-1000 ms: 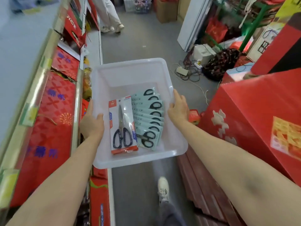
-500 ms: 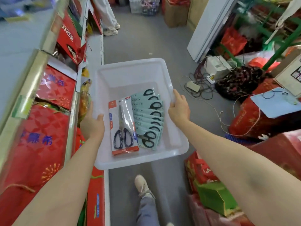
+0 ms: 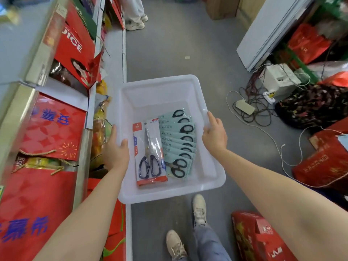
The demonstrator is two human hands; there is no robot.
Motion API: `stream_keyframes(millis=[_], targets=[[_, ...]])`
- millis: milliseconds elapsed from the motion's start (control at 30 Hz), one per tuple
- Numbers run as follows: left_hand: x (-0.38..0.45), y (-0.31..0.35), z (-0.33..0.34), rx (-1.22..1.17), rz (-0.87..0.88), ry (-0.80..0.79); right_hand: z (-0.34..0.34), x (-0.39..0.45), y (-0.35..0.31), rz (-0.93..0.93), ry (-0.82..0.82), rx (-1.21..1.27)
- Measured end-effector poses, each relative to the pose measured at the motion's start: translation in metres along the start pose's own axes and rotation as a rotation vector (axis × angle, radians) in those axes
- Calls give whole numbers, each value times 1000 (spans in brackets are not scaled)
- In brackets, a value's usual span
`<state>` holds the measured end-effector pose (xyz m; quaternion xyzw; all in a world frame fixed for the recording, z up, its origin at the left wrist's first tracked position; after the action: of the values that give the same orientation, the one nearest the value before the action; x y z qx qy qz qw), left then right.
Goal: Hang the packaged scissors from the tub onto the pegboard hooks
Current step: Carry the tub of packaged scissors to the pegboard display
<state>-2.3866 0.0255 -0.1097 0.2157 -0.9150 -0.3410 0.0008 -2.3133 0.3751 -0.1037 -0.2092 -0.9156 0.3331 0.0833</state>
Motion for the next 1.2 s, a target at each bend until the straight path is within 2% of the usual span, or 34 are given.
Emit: stream_keyframes(millis=[233, 500, 900, 1200], targets=[[69, -7, 52, -14, -65, 34, 54, 81, 1, -48, -83, -32], [128, -31, 100, 33, -151, 40, 127, 134, 13, -45, -147, -73], [150, -53, 142, 83, -192, 9, 183, 155, 42, -25, -166, -131], [162, -56, 142, 161, -180, 19, 198, 160, 34, -118, -136, -249]])
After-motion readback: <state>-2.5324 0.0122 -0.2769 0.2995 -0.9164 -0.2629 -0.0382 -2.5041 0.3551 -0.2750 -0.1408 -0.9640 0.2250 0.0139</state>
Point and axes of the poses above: each hand's wrist, its own x-axis towards the middle knuckle, its own z-axis out of the palm, y = z × x, the point moved 8 cm from there along x, towards the middle knuckle, and after that the axes turned 11 degrees about -z, right-handed, at the moved point
